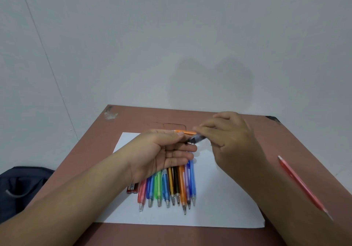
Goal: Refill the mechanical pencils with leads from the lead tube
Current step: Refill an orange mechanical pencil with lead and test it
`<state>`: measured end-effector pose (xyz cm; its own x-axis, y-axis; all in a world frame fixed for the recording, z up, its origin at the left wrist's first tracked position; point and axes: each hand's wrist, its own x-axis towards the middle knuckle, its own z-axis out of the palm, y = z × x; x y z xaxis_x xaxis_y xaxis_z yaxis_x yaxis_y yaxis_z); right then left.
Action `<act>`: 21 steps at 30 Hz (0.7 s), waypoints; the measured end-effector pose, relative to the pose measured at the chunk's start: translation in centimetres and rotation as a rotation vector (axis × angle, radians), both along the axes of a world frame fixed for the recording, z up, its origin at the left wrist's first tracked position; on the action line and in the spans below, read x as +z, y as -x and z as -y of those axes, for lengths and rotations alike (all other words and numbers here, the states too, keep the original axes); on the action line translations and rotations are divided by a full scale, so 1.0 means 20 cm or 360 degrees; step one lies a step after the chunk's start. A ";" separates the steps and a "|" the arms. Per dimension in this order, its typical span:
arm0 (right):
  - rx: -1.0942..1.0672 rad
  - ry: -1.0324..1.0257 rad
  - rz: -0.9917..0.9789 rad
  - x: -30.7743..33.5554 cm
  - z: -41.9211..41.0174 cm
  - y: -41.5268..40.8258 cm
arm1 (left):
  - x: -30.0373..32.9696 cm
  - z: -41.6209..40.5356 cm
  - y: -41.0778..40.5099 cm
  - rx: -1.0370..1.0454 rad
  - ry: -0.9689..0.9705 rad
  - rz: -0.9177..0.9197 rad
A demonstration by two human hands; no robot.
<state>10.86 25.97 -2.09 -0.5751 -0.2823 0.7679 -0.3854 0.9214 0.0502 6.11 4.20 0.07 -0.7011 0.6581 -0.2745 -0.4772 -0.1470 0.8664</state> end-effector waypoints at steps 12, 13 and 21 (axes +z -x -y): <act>-0.0051 -0.0025 -0.0006 -0.01 0.00 0.00 | 0.00 0.00 0.00 -0.0007 0.0009 -0.0003; -0.0062 -0.0002 0.0005 -0.01 -0.01 0.00 | 0.00 0.00 0.00 0.0001 0.0007 0.0002; -0.0018 -0.0029 0.0005 0.00 0.00 0.00 | 0.01 0.00 0.00 0.0006 0.0027 -0.0014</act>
<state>10.85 26.06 -2.13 -0.5808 -0.2895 0.7608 -0.3749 0.9247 0.0657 6.16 4.22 0.19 -0.7061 0.6506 -0.2796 -0.4692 -0.1341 0.8728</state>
